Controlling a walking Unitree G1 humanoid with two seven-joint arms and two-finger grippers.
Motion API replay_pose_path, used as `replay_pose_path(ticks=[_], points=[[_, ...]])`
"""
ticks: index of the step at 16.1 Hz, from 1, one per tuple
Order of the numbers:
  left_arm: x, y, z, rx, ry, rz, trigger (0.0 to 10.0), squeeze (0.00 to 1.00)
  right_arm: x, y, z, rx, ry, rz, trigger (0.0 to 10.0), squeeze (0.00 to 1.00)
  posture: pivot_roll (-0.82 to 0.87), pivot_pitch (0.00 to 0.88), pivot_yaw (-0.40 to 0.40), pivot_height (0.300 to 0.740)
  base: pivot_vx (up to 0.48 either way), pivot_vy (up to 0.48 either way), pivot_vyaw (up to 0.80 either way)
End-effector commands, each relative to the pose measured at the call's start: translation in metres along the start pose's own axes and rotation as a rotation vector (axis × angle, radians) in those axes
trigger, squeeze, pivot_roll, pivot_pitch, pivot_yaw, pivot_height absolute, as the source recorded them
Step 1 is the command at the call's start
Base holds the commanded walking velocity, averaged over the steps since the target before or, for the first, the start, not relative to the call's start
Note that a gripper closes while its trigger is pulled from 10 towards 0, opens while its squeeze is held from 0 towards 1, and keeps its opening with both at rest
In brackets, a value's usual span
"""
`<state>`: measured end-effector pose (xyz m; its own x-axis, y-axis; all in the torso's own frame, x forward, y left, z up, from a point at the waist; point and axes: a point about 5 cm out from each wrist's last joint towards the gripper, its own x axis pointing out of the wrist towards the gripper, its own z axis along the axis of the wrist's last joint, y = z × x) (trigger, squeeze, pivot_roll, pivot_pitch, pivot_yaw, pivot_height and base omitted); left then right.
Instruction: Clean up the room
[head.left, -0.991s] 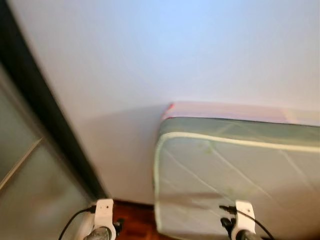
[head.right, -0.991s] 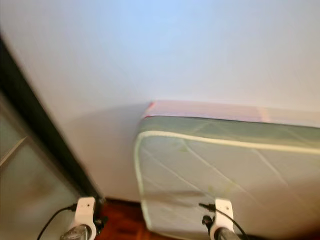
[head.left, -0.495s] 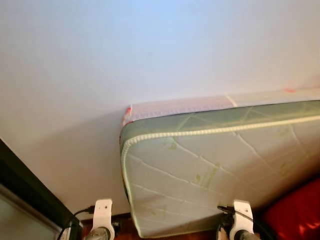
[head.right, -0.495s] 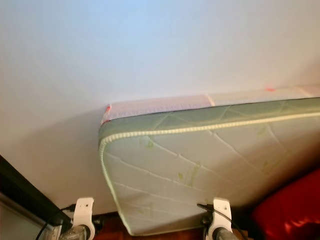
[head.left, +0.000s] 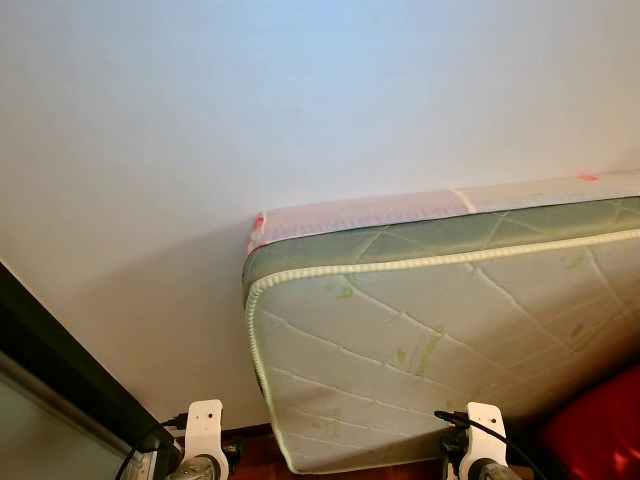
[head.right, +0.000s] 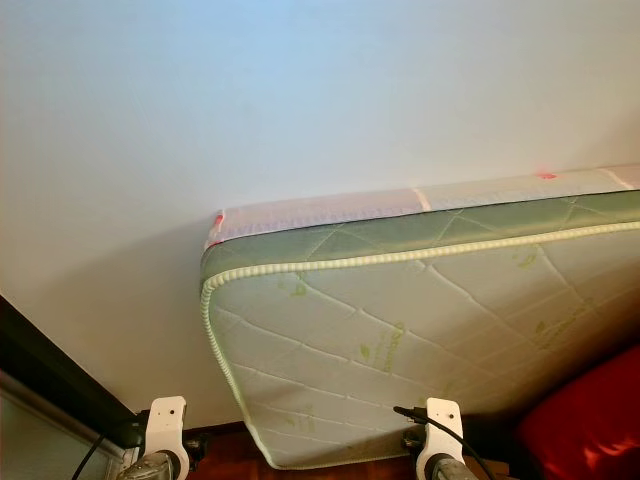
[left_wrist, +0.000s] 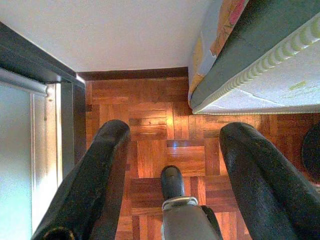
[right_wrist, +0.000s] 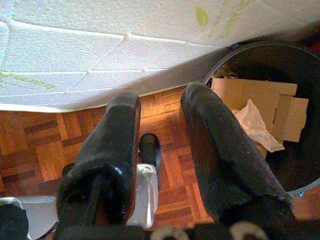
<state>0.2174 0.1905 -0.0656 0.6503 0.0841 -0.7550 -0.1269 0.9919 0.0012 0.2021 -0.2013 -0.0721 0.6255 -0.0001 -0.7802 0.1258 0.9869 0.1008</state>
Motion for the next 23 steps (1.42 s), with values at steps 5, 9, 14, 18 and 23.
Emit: replay_pose_path(ticks=[5,9,14,18,23], points=[[-0.0008,0.0008,-0.0063,-0.026,0.029,0.004,10.0,0.00,0.0000,-0.0001,0.0008,-0.004,-0.008,-0.001,10.0,0.00,-0.13,0.000,0.014,0.740,-0.209,0.000,0.00],[-0.0009,0.0004,-0.0066,-0.026,0.030,0.003,10.0,0.00,-0.0001,-0.0005,0.0007,-0.004,-0.008,-0.002,10.0,0.00,-0.12,0.000,0.012,0.740,-0.268,0.000,0.00],[-0.0011,0.0000,-0.0077,-0.023,0.032,0.001,10.0,0.00,-0.0004,-0.0010,-0.0001,-0.008,-0.009,-0.001,10.0,0.00,-0.13,0.000,0.012,0.740,-0.296,0.000,0.00],[-0.0011,-0.0001,-0.0082,-0.019,0.034,-0.001,10.0,0.00,-0.0005,-0.0011,-0.0005,-0.011,-0.007,0.000,10.0,0.00,-0.13,0.000,0.012,0.740,-0.293,0.000,0.00],[-0.0012,0.0001,-0.0086,-0.003,0.036,0.001,10.0,0.00,-0.0006,-0.0014,-0.0013,-0.011,-0.004,-0.001,10.0,0.00,-0.13,0.000,0.013,0.740,-0.055,0.000,0.00]])
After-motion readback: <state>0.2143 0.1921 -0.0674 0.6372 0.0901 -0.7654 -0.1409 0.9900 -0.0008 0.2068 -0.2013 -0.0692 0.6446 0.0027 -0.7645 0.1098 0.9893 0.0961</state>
